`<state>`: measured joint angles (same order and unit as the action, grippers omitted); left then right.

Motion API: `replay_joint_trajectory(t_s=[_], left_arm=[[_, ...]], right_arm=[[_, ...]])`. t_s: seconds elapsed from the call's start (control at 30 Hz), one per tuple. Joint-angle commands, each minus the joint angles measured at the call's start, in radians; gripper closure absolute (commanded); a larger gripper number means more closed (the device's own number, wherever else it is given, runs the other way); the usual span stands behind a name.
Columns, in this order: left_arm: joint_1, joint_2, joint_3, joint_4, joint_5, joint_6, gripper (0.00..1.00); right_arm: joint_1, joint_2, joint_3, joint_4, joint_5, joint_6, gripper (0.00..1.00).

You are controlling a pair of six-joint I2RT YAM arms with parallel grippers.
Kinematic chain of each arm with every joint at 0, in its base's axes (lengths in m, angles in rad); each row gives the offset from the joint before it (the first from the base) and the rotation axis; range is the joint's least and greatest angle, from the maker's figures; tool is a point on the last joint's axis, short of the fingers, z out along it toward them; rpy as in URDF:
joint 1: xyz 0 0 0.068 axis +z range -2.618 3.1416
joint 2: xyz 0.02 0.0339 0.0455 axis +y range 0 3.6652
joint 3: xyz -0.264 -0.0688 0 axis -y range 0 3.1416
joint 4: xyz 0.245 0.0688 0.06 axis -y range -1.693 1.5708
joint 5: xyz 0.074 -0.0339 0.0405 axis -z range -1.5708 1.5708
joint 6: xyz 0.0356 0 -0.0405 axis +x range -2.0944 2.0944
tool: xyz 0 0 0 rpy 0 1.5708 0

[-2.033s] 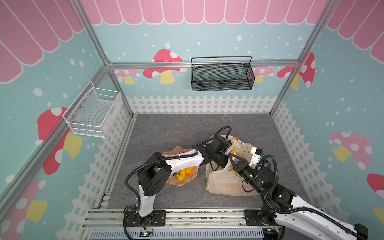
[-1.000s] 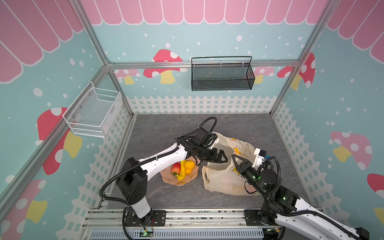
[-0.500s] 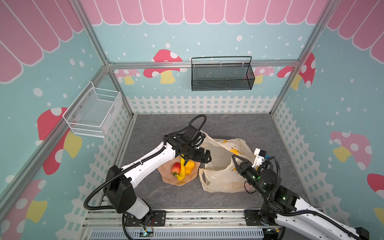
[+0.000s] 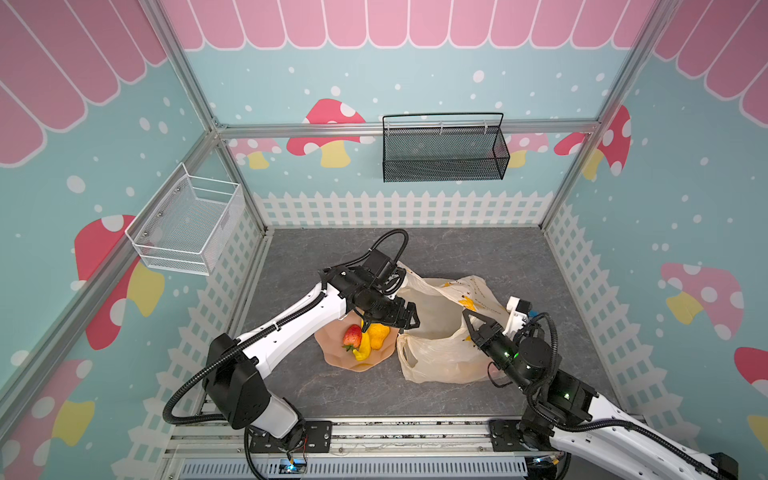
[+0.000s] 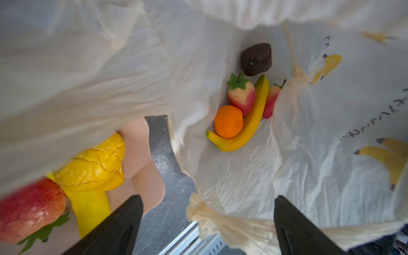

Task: Place the fruits into the plastic bag
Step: 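Withdraw the open left gripper from the bag back over the bowl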

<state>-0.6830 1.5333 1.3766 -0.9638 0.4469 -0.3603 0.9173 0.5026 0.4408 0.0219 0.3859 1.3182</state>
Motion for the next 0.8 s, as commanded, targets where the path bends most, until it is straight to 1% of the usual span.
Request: replay_joint_trajectory(t_s=[0.0,0.23,0.37,0.47,0.57,0.77], left_arm=[[-0.007,-0.036,0.001,0.013,0.144,0.053,0.08],[-0.016,-0.033,-0.06,-0.043,0.204,0.146,0.09],[-0.03,-0.033,-0.079,-0.114,0.187,0.241,0.1],[-0.03,-0.043,-0.094,-0.141,0.15,0.273,0.1],[-0.01,-0.069,-0.108,-0.127,0.148,0.261,0.1],[0.062,-0.17,-0.181,-0.032,0.2,0.194,0.09]], right_arm=[[0.003,0.005,0.023,-0.016,0.018,0.015,1.0],[0.003,0.013,0.033,-0.013,0.022,0.007,1.0],[0.003,0.016,0.036,-0.013,0.023,0.006,1.0],[0.002,0.019,0.042,-0.013,0.024,0.003,1.0],[0.003,0.026,0.047,-0.013,0.023,-0.001,1.0],[0.002,0.033,0.049,-0.013,0.022,0.001,1.0]])
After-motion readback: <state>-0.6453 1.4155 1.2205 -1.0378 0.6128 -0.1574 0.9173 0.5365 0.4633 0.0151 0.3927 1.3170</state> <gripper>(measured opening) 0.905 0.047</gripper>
